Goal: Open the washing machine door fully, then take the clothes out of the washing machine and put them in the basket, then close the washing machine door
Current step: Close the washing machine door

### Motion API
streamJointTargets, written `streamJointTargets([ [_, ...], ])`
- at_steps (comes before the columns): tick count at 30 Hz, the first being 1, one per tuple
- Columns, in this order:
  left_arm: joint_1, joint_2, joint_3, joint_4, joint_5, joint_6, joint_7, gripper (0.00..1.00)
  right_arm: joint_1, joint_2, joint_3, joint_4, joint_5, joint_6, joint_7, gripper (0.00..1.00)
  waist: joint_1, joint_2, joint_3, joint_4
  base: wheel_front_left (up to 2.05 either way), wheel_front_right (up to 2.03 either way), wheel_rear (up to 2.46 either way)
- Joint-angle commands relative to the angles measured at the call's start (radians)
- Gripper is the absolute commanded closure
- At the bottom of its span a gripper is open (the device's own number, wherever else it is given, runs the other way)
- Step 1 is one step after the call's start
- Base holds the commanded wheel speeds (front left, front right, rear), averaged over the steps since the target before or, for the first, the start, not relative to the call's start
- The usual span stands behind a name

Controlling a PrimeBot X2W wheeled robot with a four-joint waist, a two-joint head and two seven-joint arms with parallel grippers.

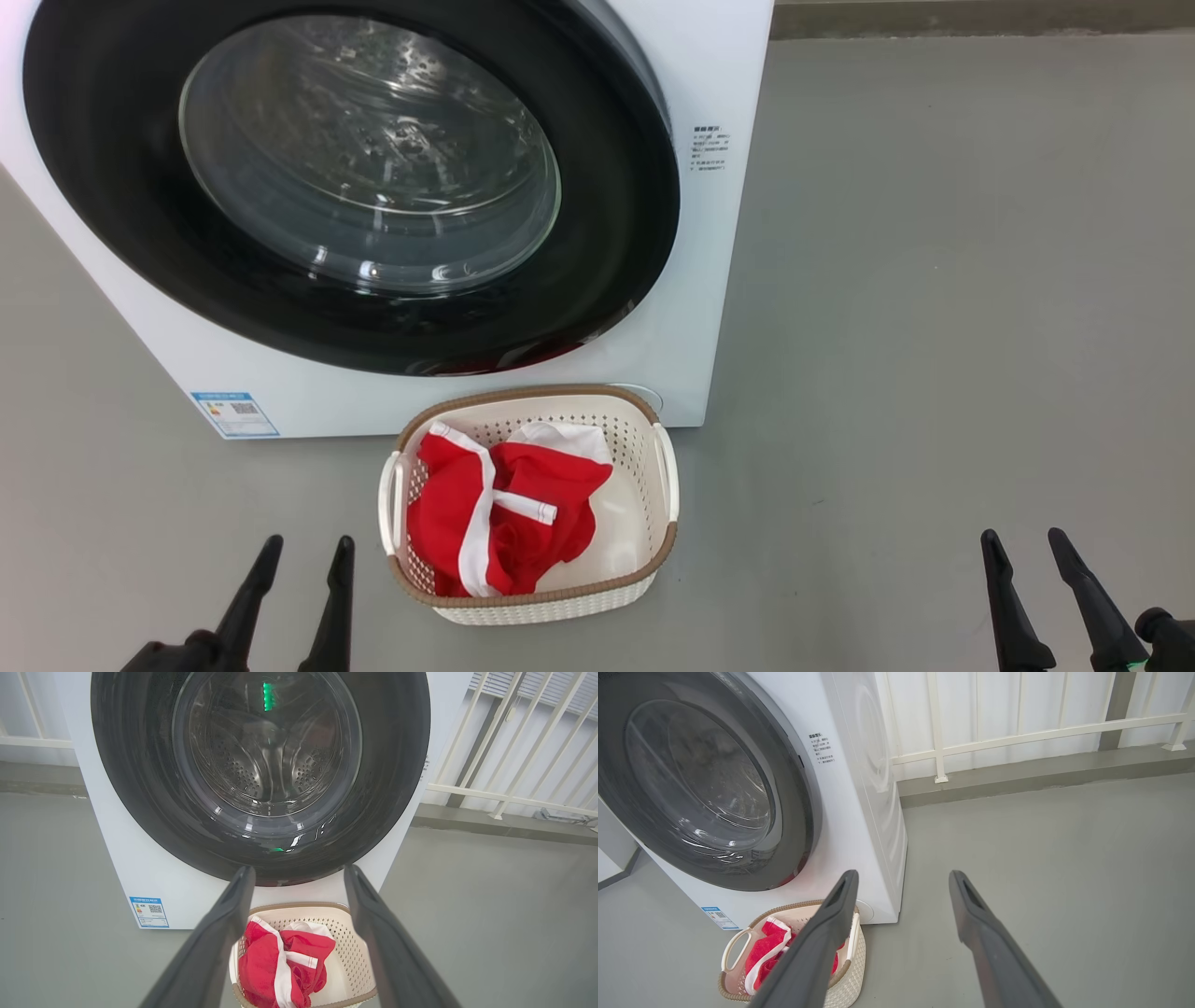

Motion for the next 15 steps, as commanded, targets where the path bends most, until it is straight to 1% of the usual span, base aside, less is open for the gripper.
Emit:
streamJointTargets([
  [1,-0.004,0.013,0.041,-0.027,0.008,-0.005,-0.012,0.00,-0.004,-0.015,0.015,-0.029,-0.005,-0.001,-0.006,0.00,0.0000,0.0000,-0.003,-0.002,0.00,0.00,0.00],
  [15,0.006,-0.003,0.060,-0.022,0.008,-0.005,-0.012,0.00,0.009,-0.009,0.010,-0.035,-0.008,-0.001,-0.006,0.00,0.0000,0.0000,-0.009,0.002,0.00,0.00,0.00],
])
